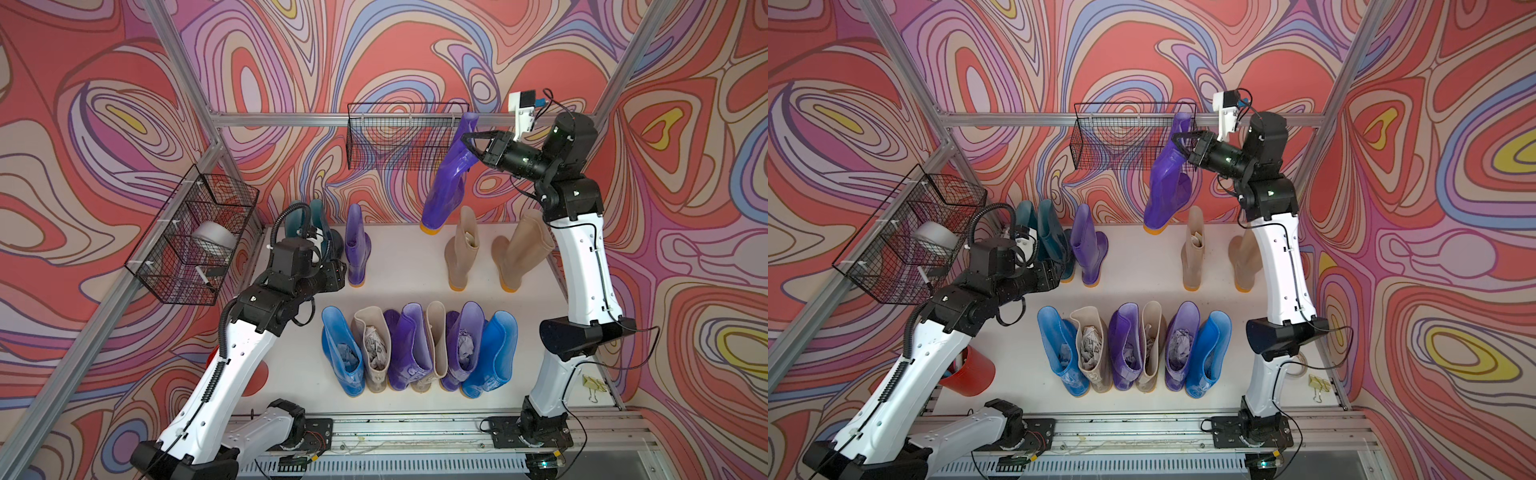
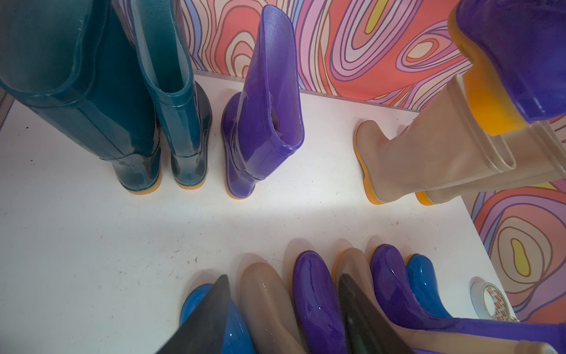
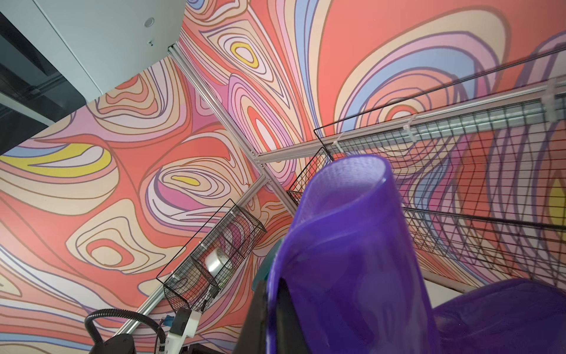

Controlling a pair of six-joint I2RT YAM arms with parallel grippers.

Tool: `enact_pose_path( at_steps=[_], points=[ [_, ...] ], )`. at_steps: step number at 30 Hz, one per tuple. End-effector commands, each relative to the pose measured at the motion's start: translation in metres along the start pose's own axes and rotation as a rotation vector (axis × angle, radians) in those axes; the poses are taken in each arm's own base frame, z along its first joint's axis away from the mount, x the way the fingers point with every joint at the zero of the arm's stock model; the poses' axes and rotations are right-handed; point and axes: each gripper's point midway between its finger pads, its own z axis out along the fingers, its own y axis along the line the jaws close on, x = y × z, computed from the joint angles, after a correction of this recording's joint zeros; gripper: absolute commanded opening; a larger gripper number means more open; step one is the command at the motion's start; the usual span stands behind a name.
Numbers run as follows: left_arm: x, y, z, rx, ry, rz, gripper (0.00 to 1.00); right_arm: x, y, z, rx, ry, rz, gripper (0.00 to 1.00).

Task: Match and arrange rain boots in pairs
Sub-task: Pair a pair of rain boots at the center of the board.

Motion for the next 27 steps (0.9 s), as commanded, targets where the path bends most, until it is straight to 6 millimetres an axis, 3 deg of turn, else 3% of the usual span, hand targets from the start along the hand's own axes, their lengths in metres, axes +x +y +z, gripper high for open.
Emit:
enact_pose_path(
  at_steps=[1,10,27],
  points=[
    [0.000,0.000,-0.003,0.001,-0.005,-0.004,0.59,-0.008,0.022,0.006,-0.075,-0.042,-0.094,0.01],
    [0.003,0.003,-0.006,-0.015,-0.003,0.006,0.59,0.050,-0.003,0.047,-0.012,0.092,-0.069,0.01],
    [0.007,0.009,-0.008,-0.042,0.009,0.014,0.60,0.165,-0.088,0.092,0.238,0.358,0.005,0.01]
  ],
)
